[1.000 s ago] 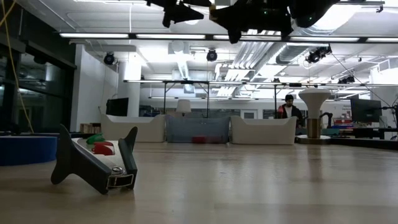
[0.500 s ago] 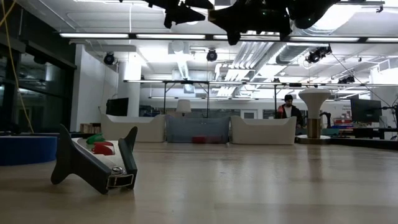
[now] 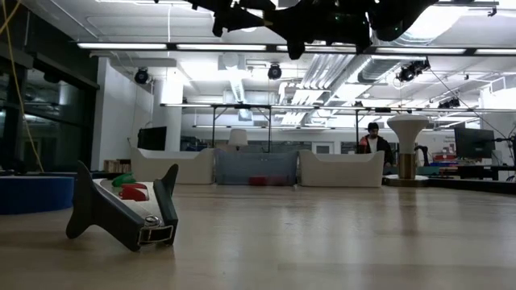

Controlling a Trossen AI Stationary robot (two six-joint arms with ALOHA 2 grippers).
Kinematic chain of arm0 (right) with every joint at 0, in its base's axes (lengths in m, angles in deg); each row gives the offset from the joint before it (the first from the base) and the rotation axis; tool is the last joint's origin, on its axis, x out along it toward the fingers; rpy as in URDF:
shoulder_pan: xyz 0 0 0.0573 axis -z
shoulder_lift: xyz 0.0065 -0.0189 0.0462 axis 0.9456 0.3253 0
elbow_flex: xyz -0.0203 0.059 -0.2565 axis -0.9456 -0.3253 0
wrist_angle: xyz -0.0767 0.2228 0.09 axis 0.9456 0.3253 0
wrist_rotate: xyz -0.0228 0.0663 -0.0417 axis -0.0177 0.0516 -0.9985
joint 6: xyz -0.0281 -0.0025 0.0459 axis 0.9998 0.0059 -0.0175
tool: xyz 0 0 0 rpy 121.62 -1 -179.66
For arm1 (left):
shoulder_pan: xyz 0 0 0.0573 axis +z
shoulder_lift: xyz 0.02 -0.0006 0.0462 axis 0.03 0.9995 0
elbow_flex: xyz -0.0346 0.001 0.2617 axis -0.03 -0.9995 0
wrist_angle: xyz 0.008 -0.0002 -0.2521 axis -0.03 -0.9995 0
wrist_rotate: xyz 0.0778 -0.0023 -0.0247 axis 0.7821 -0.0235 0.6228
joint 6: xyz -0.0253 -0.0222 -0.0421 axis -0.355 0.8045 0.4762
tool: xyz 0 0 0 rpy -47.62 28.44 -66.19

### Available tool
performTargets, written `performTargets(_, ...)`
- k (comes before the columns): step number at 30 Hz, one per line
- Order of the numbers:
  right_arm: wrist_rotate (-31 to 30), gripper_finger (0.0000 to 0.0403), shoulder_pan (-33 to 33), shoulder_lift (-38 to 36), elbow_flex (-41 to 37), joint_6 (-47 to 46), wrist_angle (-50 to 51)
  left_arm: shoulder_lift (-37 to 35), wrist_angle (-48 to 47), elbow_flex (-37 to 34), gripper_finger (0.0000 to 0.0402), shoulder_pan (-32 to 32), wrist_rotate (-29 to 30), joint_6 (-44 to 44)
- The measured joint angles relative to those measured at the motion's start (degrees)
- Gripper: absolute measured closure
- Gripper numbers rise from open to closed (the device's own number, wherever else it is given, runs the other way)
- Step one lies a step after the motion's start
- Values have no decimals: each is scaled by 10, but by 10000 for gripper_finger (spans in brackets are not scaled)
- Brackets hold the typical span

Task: Pick and place Stapler, Stapler remover, tape
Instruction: Put the yellow stapler into the black transparent bin

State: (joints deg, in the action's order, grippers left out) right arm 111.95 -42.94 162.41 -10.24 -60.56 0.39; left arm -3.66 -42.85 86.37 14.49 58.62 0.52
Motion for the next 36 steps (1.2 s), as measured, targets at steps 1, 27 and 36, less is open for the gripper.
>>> performTargets(1, 1, 350, 0, 0, 0, 0, 0, 0, 1, 0, 159, 0, -3, 0)
performTargets(27, 0, 350, 0, 2, 0, -13, 0, 1, -1, 0, 264, 0, -37, -5)
performTargets(36, 0, 350, 0, 2, 0, -15, 9, 1, -1, 0, 265, 0, -36, -5)
